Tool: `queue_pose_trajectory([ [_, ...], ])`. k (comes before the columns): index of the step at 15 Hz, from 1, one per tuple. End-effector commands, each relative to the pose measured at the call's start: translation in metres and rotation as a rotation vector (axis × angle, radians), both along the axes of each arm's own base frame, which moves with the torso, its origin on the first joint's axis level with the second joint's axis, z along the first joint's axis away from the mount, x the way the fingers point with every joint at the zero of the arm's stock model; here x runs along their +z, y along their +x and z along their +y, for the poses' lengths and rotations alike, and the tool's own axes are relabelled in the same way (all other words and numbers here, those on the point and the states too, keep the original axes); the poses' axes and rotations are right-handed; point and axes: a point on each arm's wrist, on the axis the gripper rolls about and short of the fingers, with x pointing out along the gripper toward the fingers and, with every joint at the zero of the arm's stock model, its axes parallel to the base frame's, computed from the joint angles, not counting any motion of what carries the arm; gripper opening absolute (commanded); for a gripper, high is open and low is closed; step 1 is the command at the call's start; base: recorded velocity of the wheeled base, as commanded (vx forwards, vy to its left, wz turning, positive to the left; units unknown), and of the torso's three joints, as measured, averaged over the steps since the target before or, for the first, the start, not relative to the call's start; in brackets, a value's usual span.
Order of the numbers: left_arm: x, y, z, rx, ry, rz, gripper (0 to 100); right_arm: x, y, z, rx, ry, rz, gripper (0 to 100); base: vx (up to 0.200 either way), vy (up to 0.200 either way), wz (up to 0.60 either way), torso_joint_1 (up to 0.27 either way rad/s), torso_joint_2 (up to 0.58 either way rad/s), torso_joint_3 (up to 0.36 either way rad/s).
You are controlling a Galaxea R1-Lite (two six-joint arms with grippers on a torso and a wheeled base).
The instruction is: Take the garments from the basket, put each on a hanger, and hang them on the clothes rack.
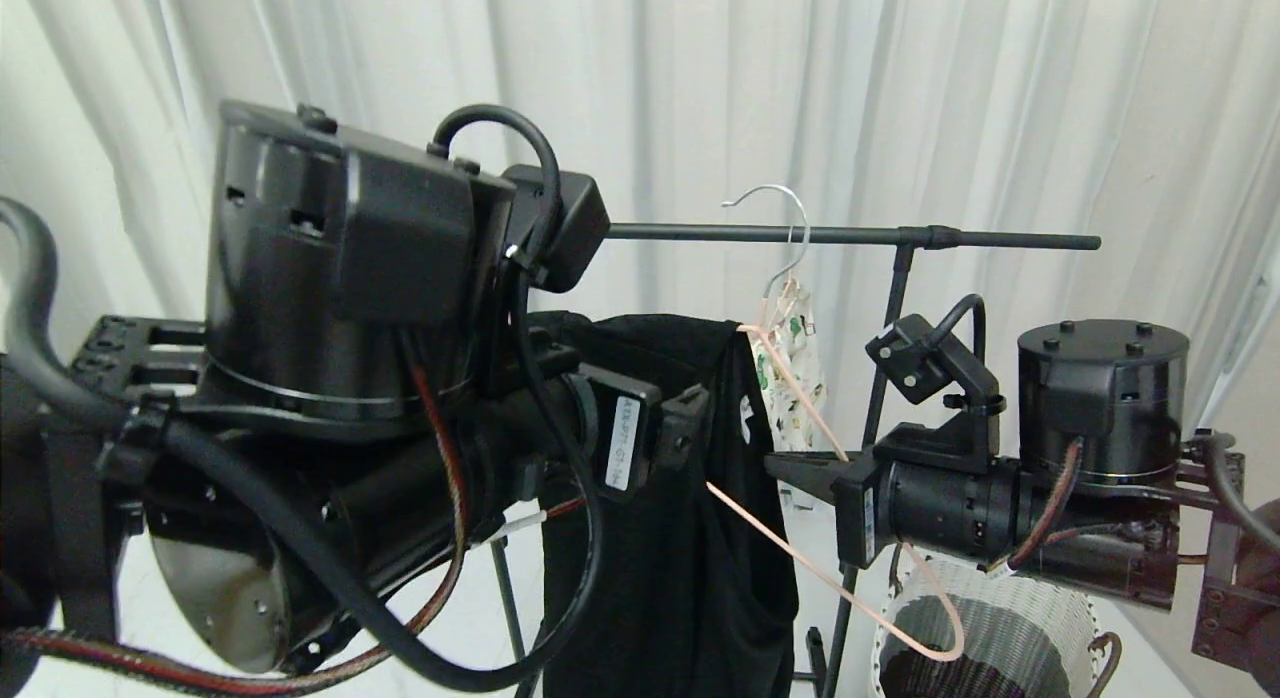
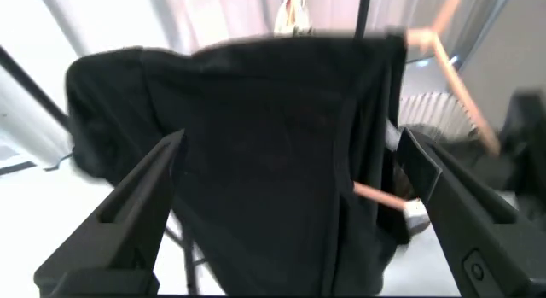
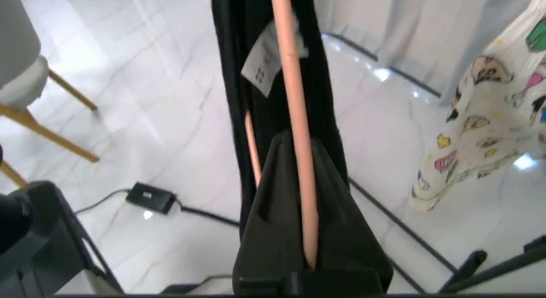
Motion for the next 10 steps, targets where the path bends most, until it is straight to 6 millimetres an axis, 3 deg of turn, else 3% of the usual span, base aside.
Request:
queue_pose_trajectory([
  [1,-0.004,-0.012,0.014,-0.007,0.007,-0.006,100,-0.006,-0.001,-0.002,-0.001,-0.004,-0.004,0,0.000,0.000,0.00,0.000,0.00,0.000],
  [5,-0.013,-0.026,0.032,-0.018,0.017,-0.025,100,-0.019,0.000,-0.016,-0.022,0.001,-0.097,0,0.000,0.000,0.00,0.000,0.00,0.000],
  [10,-0.014,-0.028,0.037,-0.015,0.017,-0.025,100,-0.027,0.003,-0.020,-0.111,0.036,-0.186,0,0.000,0.000,0.00,0.000,0.00,0.000],
])
